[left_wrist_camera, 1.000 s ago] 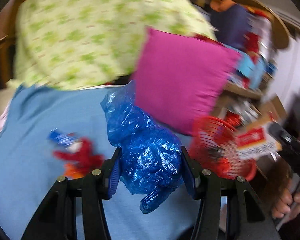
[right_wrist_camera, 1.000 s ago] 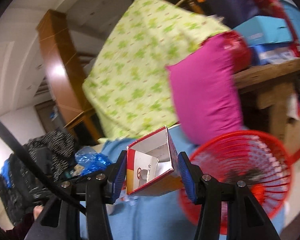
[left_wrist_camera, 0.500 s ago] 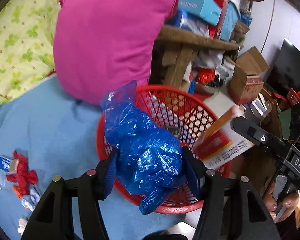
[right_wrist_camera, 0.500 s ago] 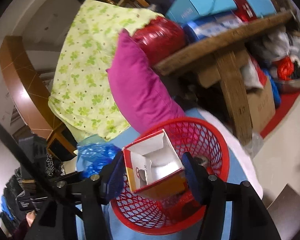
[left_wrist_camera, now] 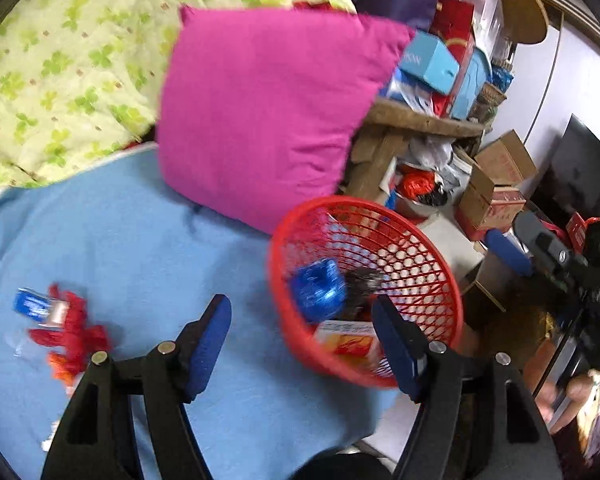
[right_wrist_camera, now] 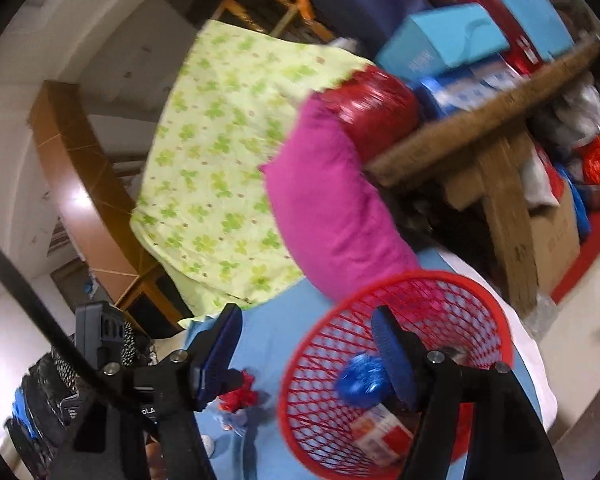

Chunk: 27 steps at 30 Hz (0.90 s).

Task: Collect trash
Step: 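Grasp the white tissue with the left tool while the right tool grasps the pale blue wrapper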

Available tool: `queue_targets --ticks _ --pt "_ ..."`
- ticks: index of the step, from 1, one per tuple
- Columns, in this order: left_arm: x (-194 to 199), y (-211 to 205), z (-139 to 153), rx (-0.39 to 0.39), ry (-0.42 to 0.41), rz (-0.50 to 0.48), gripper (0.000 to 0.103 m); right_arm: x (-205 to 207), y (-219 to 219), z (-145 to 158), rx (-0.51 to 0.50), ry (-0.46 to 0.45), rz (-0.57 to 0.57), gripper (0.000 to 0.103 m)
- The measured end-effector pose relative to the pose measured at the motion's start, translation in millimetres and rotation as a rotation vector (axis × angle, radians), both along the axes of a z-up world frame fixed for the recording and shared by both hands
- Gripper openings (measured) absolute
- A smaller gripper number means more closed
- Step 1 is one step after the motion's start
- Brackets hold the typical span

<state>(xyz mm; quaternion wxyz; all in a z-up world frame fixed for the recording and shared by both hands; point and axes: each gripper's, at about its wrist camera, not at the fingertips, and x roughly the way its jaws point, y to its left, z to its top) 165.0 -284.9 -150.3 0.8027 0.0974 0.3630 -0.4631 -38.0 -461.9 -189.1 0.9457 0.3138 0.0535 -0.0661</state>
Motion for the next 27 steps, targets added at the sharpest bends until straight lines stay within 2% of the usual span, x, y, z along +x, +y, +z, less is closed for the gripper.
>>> queue_targets --ticks 3,5,8,12,14,18,22,27 --pt "16 56 4 -0.003 -0.053 0.103 0.074 14 25 11 -0.044 -0.014 0.089 0.071" --pt "30 104 2 0.002 -0.087 0.210 0.075 28 46 15 -0.075 -0.015 0.154 0.071" --pt "56 174 -8 0.055 -0.134 0.399 0.076 53 76 14 -0.090 -0.005 0.246 0.071" --pt "88 251 -27 0.142 -0.141 0.624 0.076 104 120 -1 -0.089 0.068 0.364 0.071" --pt "95 275 -37 0.141 -0.124 0.670 0.076 131 140 -17 -0.072 0.122 0.421 0.071" --pt "100 298 -70 0.111 -0.034 0.692 0.076 184 172 -58 -0.046 0.252 0.493 0.071" --pt "92 286 -109 0.111 0.030 0.626 0.076 229 191 -98 -0.016 0.363 0.540 0.071" --pt "82 262 -141 0.093 0.073 0.520 0.076 259 209 -115 -0.036 0.397 0.568 0.070"
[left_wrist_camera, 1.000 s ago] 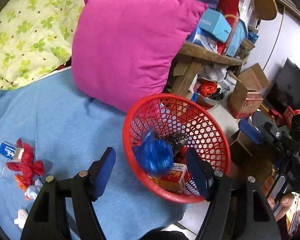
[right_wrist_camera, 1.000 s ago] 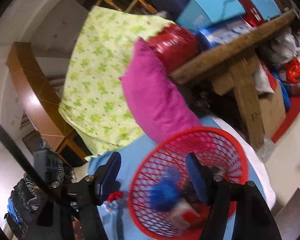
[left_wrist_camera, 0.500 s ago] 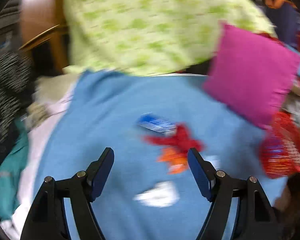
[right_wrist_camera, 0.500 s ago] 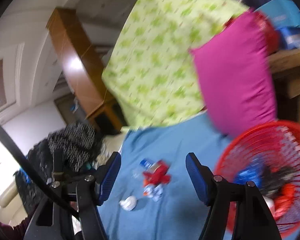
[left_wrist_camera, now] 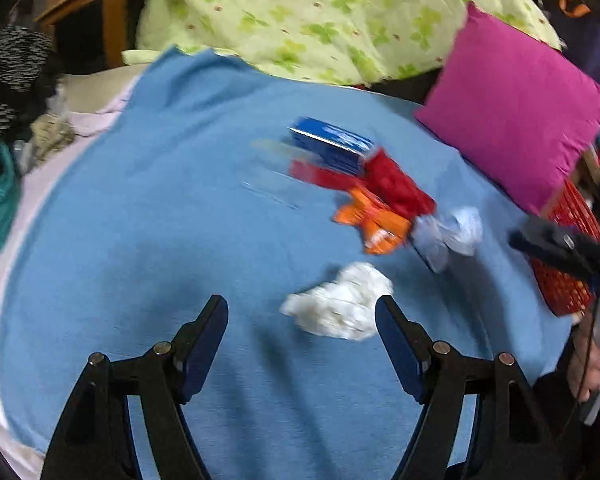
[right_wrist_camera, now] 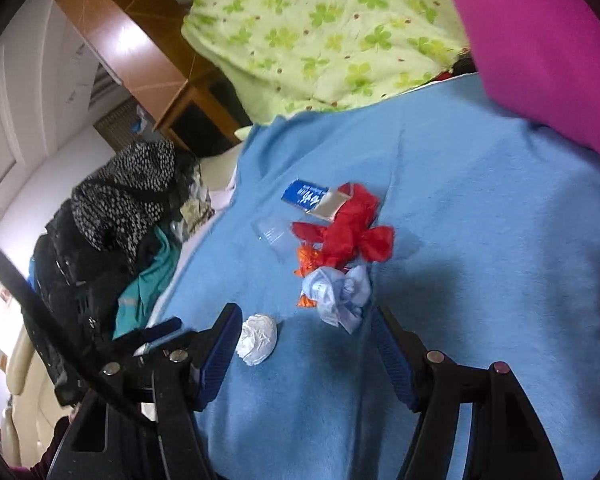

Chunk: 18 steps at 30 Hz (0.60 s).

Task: Collect trash
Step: 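Grasp the white tissue with the left tool while the right tool grasps the pale blue wrapper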

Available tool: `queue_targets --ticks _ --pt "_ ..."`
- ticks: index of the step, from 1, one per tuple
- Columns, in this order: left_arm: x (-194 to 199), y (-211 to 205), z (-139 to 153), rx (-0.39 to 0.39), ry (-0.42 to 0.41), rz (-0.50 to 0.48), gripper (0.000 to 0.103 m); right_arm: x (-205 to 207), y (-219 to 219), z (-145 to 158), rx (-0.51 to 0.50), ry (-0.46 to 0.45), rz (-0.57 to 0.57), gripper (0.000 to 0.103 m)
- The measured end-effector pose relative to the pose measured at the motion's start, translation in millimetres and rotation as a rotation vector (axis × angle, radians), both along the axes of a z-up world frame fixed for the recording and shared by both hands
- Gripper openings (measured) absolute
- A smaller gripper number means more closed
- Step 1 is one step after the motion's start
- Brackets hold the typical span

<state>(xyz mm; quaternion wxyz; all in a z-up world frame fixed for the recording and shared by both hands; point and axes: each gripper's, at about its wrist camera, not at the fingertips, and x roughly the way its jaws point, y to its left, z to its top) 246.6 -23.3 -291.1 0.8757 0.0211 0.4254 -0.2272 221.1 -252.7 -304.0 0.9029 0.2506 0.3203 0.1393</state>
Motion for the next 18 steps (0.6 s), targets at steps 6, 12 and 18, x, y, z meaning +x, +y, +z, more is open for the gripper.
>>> queue_targets --ticks 6,12,18 --pt "4 -22 -13 -0.034 -0.007 -0.075 0.076 39 14 -18 -0.047 0.063 -0.004 0.044" --pt "13 -40 -29 0.018 0.029 -0.128 0.076 51 9 -39 -0.064 0.130 -0.037 0.024" --pt "20 -41 -36 0.015 0.046 -0.126 0.046 31 -10 -32 -0.024 0.083 -0.077 0.021"
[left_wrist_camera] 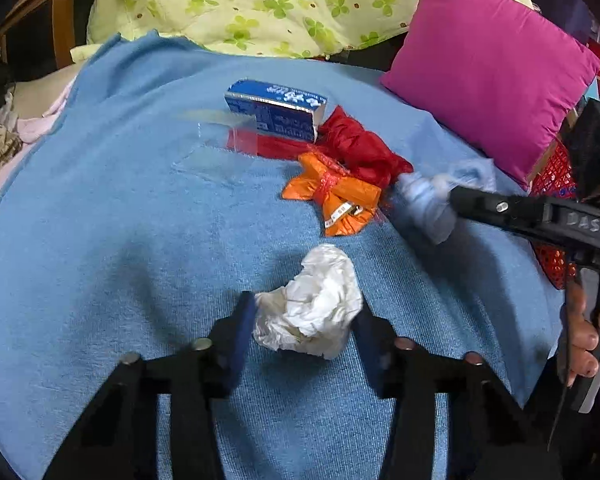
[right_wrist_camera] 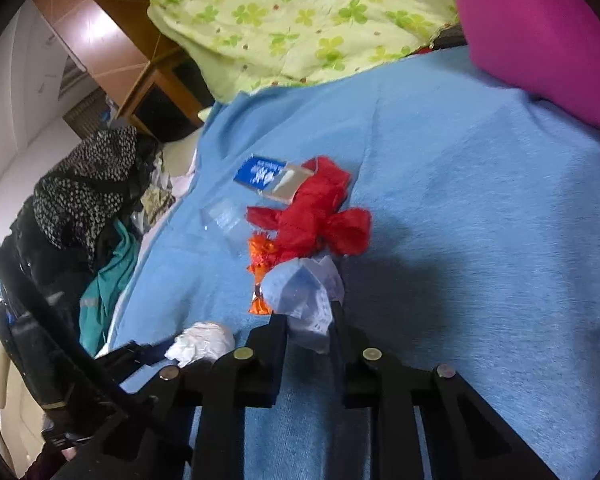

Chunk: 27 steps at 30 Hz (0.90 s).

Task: Collect trash
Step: 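Grasp the white tissue with the left tool while the right tool grasps the pale blue wrapper, then drop the tissue and pale blue wrapper into the red wastebasket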

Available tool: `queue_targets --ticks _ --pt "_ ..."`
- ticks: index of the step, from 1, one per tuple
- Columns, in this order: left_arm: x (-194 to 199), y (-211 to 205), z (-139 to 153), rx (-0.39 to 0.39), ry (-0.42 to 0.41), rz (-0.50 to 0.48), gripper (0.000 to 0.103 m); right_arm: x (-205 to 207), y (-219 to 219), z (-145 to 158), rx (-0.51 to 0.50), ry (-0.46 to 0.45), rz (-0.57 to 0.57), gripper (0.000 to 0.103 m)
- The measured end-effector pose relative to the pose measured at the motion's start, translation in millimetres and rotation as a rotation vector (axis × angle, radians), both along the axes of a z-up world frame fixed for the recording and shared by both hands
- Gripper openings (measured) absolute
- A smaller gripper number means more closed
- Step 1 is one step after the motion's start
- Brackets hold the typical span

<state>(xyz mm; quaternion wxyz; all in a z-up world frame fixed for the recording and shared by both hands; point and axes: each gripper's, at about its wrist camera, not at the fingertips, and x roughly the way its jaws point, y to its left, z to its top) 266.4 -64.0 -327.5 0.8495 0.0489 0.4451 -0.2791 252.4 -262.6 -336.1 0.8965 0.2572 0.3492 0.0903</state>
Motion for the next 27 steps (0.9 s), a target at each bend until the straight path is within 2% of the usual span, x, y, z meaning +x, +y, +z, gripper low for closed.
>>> queue_targets --ticks 2,3,4,14,17,22,27 --pt "-2 2 2 -0.014 -0.017 -0.002 0.034 -8 -3 6 0.000 -0.022 -0.013 0.021" --pt "-4 4 4 -0.027 -0.024 -0.003 0.023 -12 -5 9 0.003 -0.034 -0.019 0.021" --pt "-5 6 7 -0.044 -0.029 -0.003 0.021 -17 -7 13 0.009 -0.051 -0.026 0.021" --pt "-38 -4 34 -0.040 -0.148 -0.004 0.020 -77 -18 38 0.043 -0.185 -0.083 0.021" --pt "-51 -21 51 -0.009 -0.190 -0.012 0.020 -108 -21 50 0.041 -0.242 -0.104 0.021" --pt "-77 -62 94 0.061 -0.324 -0.056 0.020 -155 -41 77 0.034 -0.319 -0.154 0.021" --pt "-107 -99 130 0.112 -0.432 -0.095 0.020 -205 -70 107 -0.015 -0.385 -0.226 0.021"
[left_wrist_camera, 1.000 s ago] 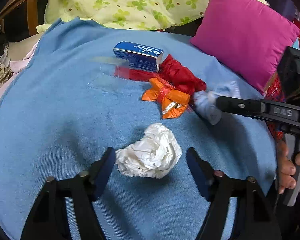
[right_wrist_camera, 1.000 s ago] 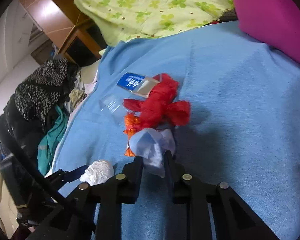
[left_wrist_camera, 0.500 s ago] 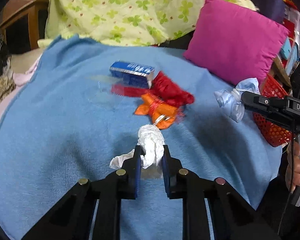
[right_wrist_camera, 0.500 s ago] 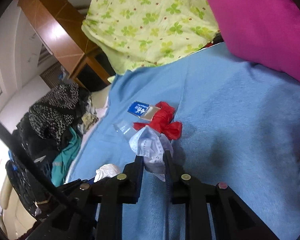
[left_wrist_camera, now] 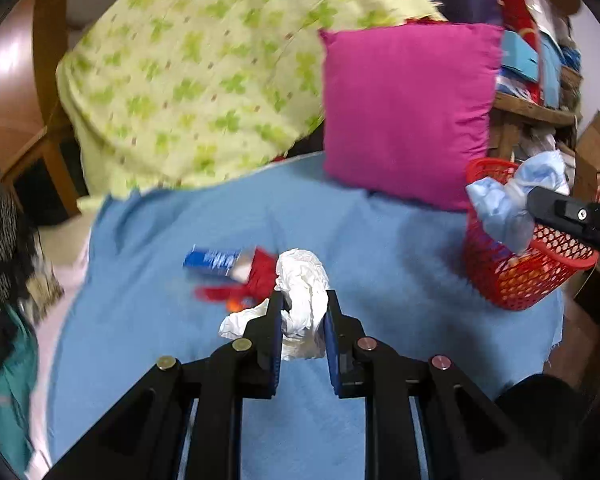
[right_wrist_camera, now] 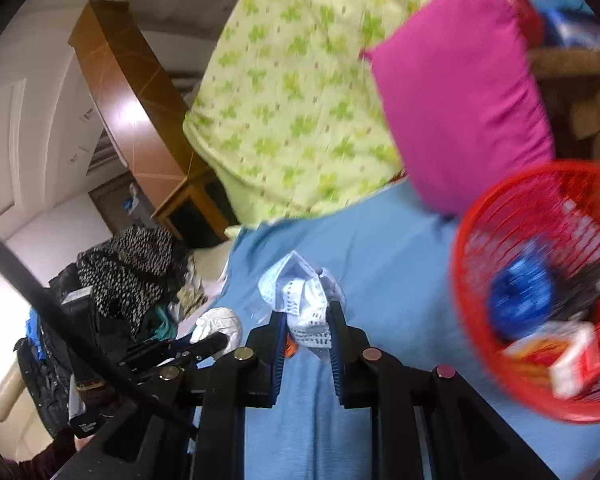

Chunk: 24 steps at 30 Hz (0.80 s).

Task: Collect trash
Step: 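Drop the tissue and pale blue wrapper into the red wastebasket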

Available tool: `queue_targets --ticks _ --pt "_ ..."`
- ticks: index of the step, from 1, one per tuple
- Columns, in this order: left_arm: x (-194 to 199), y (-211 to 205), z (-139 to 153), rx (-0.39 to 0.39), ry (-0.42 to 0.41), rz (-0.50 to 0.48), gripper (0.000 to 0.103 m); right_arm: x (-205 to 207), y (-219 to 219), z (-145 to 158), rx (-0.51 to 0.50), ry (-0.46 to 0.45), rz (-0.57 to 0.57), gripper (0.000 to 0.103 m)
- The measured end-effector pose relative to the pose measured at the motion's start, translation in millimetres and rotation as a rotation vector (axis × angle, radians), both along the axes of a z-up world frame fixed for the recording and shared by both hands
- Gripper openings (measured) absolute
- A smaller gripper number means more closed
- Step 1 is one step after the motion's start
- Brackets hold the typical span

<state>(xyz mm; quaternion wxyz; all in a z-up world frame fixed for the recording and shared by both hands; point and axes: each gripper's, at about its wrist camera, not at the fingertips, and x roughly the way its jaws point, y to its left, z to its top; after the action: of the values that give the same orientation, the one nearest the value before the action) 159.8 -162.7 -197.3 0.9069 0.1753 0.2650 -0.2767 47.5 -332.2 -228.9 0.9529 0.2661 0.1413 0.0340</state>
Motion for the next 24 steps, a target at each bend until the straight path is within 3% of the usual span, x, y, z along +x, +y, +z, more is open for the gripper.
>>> queue_targets --ticks 7,14,22,23,24 --pt "-31 -58 26 0.051 -0.078 -0.081 0.020 -58 -45 21 -0.007 -0.046 -0.114 0.021" --pt "-51 -110 44 0.043 -0.095 -0.189 0.020 -88 -88 15 0.039 -0.051 -0.210 0.021" --pt "-53 -178 43 -0.005 0.036 -0.347 0.025 -92 -136 -12 0.131 0.010 -0.283 0.023" --pt "-52 -184 42 -0.006 0.050 -0.360 0.027 -90 -140 -15 0.139 0.014 -0.287 0.023" --pt "-51 -191 40 -0.007 0.066 -0.376 0.036 -88 -146 -18 0.150 0.021 -0.295 0.023"
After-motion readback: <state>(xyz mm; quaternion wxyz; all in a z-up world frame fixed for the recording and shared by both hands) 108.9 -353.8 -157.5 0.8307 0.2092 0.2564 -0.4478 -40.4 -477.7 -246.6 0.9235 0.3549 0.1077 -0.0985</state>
